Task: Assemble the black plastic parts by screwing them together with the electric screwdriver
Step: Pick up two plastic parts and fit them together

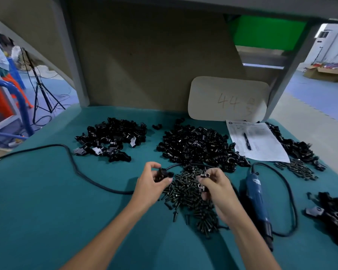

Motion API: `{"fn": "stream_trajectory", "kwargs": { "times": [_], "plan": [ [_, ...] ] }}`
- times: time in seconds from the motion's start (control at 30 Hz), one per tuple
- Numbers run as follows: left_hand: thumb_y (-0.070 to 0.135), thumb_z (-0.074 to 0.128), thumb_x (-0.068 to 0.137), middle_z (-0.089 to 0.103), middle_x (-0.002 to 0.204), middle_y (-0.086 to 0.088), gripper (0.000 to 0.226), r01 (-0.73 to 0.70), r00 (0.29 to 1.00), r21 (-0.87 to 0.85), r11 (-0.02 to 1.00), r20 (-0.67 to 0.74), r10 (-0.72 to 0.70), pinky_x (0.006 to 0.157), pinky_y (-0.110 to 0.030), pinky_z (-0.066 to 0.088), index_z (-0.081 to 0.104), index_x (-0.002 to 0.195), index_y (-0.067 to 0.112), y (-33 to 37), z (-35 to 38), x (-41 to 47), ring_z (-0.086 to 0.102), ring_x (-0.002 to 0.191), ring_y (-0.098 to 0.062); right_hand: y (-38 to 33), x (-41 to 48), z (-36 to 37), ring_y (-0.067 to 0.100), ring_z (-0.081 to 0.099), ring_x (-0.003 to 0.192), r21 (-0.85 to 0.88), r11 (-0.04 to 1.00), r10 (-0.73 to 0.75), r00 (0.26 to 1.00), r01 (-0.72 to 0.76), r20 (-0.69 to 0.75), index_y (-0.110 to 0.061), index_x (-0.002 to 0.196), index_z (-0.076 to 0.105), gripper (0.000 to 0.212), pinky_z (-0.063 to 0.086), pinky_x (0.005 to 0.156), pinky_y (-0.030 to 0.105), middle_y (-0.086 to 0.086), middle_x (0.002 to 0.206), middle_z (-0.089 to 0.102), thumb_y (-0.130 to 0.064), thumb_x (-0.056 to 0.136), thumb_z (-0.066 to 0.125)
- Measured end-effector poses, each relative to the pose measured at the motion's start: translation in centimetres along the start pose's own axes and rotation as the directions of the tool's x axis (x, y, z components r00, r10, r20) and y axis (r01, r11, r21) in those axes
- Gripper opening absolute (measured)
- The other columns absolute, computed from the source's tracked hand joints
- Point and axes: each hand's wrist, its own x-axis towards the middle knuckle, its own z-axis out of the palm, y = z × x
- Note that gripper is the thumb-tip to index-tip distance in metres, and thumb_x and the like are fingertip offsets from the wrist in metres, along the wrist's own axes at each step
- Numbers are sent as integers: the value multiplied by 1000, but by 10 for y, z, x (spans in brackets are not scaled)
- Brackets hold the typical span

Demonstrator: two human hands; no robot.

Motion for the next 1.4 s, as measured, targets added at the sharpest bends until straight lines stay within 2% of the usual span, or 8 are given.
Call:
{"fn": "stream_trajectory", "kwargs": {
  "times": [0.17,0.27,0.4,0.6,0.73,0.9,1.07,1.4],
  "plan": [
    [38,81,80,74,96,19,33,27,998,-122,992,67,-19,68,-18,53,62,108,40,0,8,-24,72,82,-2,9,-21,9,14,50,59,148,984,100,995,-102,21,-17,92,39,24,36,46,25,7,102,78,-3,100,57],
    [31,73,86,74,94,18,31,41,998,-174,984,61,-30,65,-18,52,63,113,43,7,9,-25,69,76,-2,9,-27,9,16,61,78,329,932,131,987,-153,89,-12,100,61,5,51,62,30,11,102,72,-11,103,57],
    [9,66,94,74,86,0,31,254,964,-547,797,212,-162,58,-21,44,64,119,26,14,12,-22,59,63,-7,7,-32,8,27,72,96,611,764,144,978,-207,151,8,120,65,35,61,80,32,20,116,67,16,93,44],
    [31,71,94,62,72,10,12,180,976,-402,898,187,-111,52,-16,40,70,102,22,6,14,-30,50,56,-3,9,-47,10,24,76,87,568,800,130,979,-195,154,3,118,70,26,61,71,23,22,112,74,7,98,55],
    [54,51,100,58,65,17,43,179,967,-192,965,217,-136,54,-13,41,69,90,16,11,14,-36,53,58,0,11,-53,9,20,70,74,534,828,120,984,-170,128,-1,113,70,19,60,65,25,21,107,71,-1,98,59],
    [27,51,106,66,79,6,20,93,958,-285,954,287,-8,63,-17,50,55,123,36,18,13,-39,64,73,-1,9,-58,3,21,74,88,541,826,78,982,-159,169,0,118,74,43,59,79,23,21,100,74,4,76,69],
    [12,45,106,62,84,1,32,218,929,-345,913,360,-85,67,-23,49,62,124,32,23,13,-44,56,73,-9,11,-59,3,22,71,84,501,854,56,983,-136,172,1,117,66,30,60,73,27,23,112,73,-17,93,65],
    [38,67,93,72,115,-1,35,-50,934,-199,979,338,116,78,-28,55,66,126,29,12,24,-60,69,96,-17,15,-54,14,8,62,68,509,849,100,989,-142,109,-7,112,70,20,56,63,22,2,84,71,-19,98,61]
  ]
}}
